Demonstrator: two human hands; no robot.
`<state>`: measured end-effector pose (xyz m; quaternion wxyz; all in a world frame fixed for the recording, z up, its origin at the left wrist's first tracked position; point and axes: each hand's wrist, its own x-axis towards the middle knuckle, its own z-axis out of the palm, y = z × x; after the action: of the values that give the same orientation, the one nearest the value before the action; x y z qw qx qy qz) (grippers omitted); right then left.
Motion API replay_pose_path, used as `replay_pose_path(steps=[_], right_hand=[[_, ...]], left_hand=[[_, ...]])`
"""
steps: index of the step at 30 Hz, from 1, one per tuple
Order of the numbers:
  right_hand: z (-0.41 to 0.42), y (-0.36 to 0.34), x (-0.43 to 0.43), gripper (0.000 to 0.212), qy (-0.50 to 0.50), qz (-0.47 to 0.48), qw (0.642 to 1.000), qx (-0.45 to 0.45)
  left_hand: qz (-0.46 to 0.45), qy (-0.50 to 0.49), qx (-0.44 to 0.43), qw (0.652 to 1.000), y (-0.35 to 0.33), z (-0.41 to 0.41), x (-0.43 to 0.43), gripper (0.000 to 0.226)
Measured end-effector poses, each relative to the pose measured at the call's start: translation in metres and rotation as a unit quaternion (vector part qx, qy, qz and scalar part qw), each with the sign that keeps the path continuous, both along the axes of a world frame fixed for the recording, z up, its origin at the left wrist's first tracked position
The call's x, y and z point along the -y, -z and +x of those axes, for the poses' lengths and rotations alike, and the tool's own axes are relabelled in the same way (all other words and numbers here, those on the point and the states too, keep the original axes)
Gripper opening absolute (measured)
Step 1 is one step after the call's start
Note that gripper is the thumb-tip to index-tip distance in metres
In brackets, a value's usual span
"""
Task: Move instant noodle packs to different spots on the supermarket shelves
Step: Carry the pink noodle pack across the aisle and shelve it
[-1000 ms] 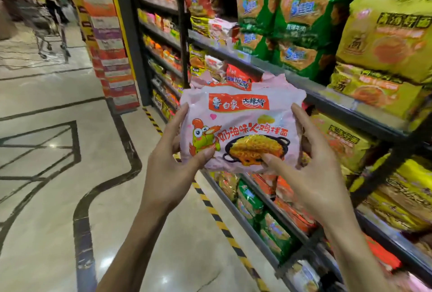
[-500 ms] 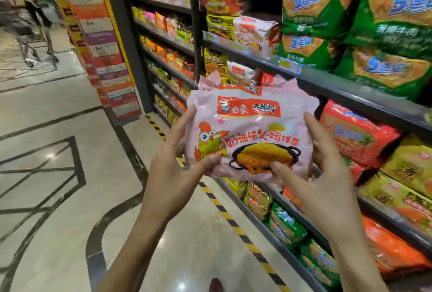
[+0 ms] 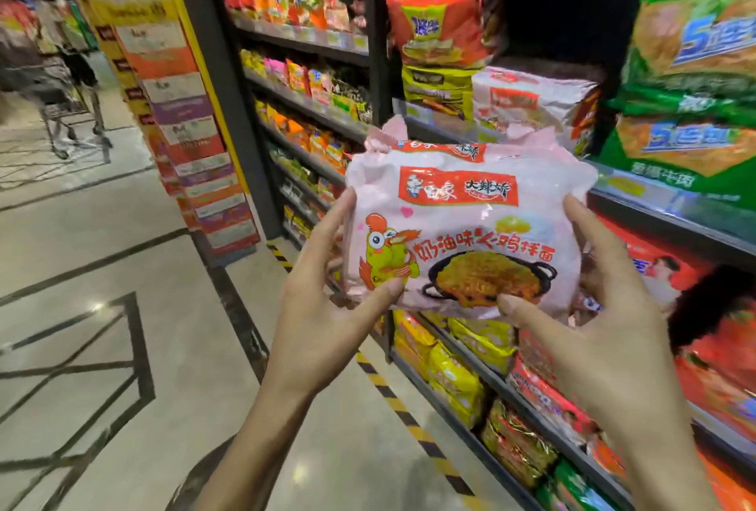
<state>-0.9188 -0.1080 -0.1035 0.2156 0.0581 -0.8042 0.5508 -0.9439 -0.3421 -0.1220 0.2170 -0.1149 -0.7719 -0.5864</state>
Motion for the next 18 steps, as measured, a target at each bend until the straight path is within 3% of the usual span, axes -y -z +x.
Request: replay_pose_path(steps=[10, 18], right_hand=[[-0.081, -0.010, 0.022, 0.097, 0.096, 0.036, 0.995, -0.012], [-0.124, -0.017, 0.042, 0.094, 0.201, 0.051, 0.978, -0.036]], left_hand=[[0.052, 0.105, -0.003, 0.993, 0.002, -0.128, 0.012, 0.089], [0.085, 0.236, -0.010, 0.968, -0.004, -0.222, 0.015, 0.088]])
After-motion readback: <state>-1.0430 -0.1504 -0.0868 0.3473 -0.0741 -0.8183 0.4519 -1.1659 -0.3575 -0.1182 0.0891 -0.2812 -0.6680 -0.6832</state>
